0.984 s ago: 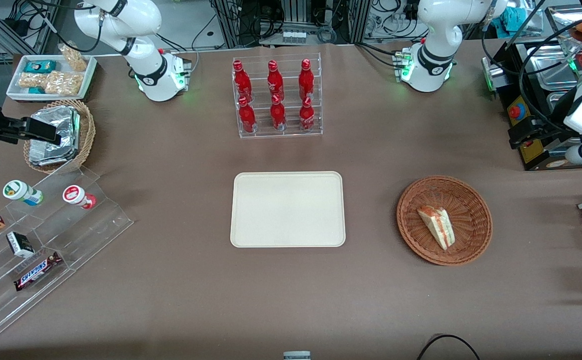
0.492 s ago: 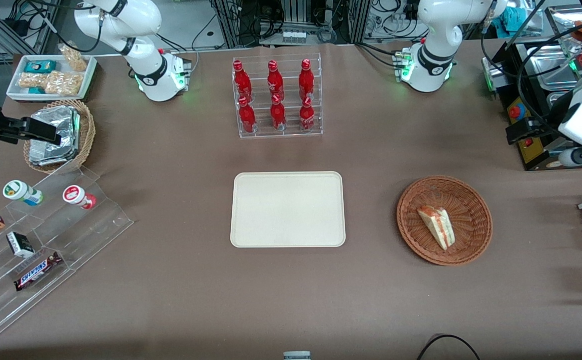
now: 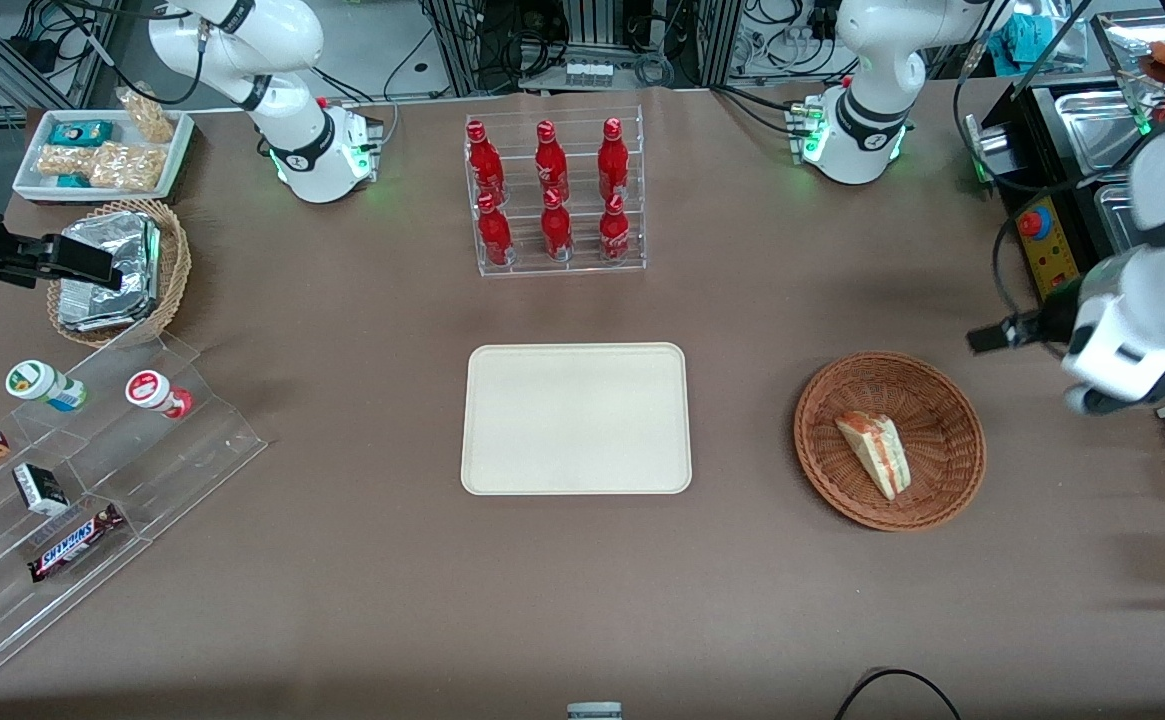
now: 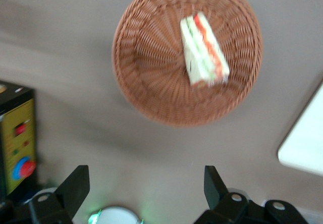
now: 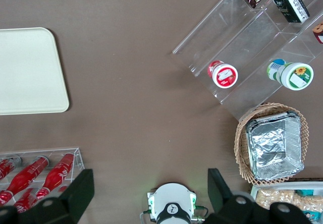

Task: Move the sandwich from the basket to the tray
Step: 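Lower the open left gripper over the wrapped sandwich in the basket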

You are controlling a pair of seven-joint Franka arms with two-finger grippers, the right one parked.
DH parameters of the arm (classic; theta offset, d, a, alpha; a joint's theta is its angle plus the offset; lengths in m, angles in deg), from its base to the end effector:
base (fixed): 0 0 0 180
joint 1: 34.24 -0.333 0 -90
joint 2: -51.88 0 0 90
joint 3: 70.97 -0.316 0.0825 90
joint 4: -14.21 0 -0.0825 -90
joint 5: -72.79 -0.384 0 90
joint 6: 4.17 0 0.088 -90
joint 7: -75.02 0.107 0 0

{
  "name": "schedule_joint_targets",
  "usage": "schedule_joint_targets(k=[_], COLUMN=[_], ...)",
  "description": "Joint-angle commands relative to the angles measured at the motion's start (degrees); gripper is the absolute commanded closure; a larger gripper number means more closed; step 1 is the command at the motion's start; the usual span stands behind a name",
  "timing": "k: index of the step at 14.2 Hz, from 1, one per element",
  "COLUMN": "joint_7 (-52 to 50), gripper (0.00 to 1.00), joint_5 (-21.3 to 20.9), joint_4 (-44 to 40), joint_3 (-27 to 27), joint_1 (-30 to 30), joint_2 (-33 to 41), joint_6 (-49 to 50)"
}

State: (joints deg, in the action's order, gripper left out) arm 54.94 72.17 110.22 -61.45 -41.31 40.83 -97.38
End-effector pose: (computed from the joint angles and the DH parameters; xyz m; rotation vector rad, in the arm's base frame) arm 0.5921 -0.0181 0.4700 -3.0577 -0.4700 0.3708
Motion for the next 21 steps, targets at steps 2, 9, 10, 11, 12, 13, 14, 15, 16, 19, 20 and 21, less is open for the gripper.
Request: schedule_joint_targets(k=[2, 9, 10, 11, 12, 13, 14, 15, 16, 19, 20, 21], joint_7=[-6.10, -16.04, -16.48, -16.22, -16.48, -15.96, -15.70, -15.43, -14.99, -14.81, -14.90, -14.90], gripper=[0.00, 0.00, 0.00, 0.00, 0.00, 0.00, 0.00, 0.00, 0.00, 0.00, 0.00, 0.00], joint_5=[0.71, 1.85, 1.85, 1.59, 1.68, 1.59, 1.41, 1.15, 1.06, 0.97, 0.97, 0.97], joint_4=[6.99, 4.55, 3.23, 2.09, 1.64, 1.98, 2.16, 2.60, 2.95, 2.95, 2.95, 2.95], joint_3=[0.42, 0.94, 0.86, 0.94, 0.94, 0.86, 0.86, 0.68, 0.59, 0.42, 0.42, 0.42], joint_1=[0.04, 3.54, 4.69, 4.96, 5.40, 5.66, 5.40, 5.23, 4.96, 4.00, 3.91, 3.91], joint_2=[-3.17, -11.17, -12.75, -13.72, -14.95, -15.57, -16.27, -16.46, -16.63, -18.65, -19.35, -19.62], joint_6=[-11.97, -24.10, -25.60, -25.62, -25.35, -25.18, -24.65, -23.34, -22.46, -22.45, -22.54, -22.54])
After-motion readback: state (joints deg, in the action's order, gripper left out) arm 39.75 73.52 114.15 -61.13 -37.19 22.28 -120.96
